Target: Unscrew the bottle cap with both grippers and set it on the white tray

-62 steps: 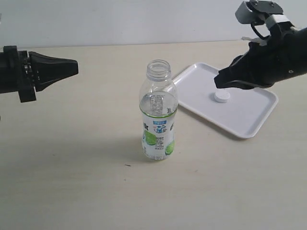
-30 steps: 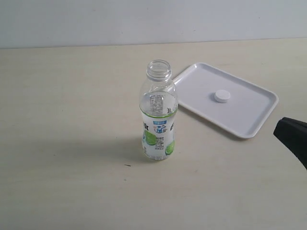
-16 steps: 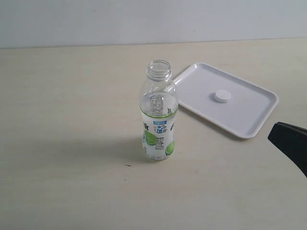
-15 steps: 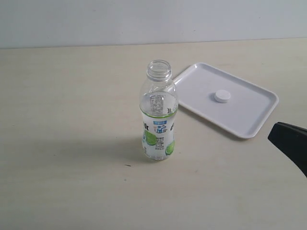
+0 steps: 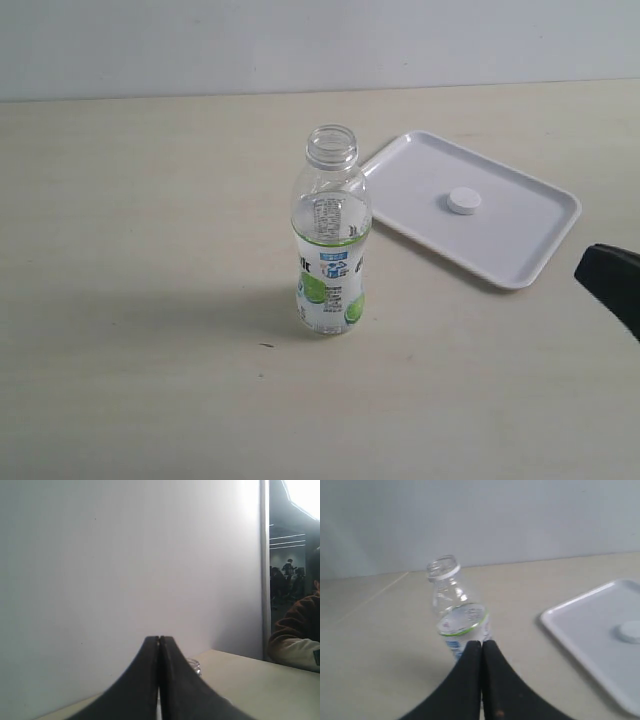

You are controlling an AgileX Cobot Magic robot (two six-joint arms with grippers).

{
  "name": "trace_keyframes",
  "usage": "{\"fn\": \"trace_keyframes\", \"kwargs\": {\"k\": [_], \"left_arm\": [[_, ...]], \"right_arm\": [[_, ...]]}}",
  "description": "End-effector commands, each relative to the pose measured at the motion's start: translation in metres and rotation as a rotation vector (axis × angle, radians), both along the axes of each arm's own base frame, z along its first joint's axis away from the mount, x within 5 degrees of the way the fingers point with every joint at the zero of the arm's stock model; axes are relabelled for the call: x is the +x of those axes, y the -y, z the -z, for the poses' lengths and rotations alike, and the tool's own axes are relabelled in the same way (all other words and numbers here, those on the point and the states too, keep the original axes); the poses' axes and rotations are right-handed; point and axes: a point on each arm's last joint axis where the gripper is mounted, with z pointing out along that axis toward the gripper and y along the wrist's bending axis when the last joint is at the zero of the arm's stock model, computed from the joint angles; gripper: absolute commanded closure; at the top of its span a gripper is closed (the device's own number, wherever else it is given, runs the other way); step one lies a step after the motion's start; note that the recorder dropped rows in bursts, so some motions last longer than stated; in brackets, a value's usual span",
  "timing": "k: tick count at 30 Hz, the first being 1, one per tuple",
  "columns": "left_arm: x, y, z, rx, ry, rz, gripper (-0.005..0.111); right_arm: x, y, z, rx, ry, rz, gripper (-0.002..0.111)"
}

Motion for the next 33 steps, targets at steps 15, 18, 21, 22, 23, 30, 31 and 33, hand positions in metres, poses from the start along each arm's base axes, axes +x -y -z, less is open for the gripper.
{"fn": "trace_keyframes", "kwargs": {"k": [15, 18, 21, 22, 23, 30, 31, 33], "left_arm": [[0.000, -0.001, 0.001, -0.003, -0.009, -0.009, 0.107], [0.000, -0.001, 0.001, -0.003, -0.009, -0.009, 0.107], [0.000, -0.001, 0.001, -0.003, -0.009, -0.009, 0.107], [0.000, -0.001, 0.001, -0.003, -0.010, -0.011, 0.107], [0.000, -0.001, 0.001, -0.003, -0.010, -0.011, 0.107], [0.000, -0.001, 0.001, -0.003, -0.010, -0.011, 0.107], [0.000, -0.001, 0.001, -0.003, -0.010, -0.011, 0.107], [0.000, -0.001, 0.001, -0.003, -0.010, -0.011, 0.107]], "right_arm": [[-0.021, 0.052, 0.002, -0.176, 0.271, 0.620, 0.108], [-0.021, 0.052, 0.002, -0.217, 0.277, 0.626, 0.108], [-0.021, 0.053, 0.002, -0.237, 0.279, 0.631, 0.108], [-0.021, 0.053, 0.002, -0.250, 0.281, 0.633, 0.108], [-0.021, 0.053, 0.002, -0.250, 0.281, 0.633, 0.108], [-0.021, 0.053, 0.002, -0.319, 0.297, 0.631, 0.108], [-0.021, 0.053, 0.001, -0.338, 0.303, 0.630, 0.108], [-0.021, 0.052, 0.001, -0.294, 0.304, 0.622, 0.108]]}}
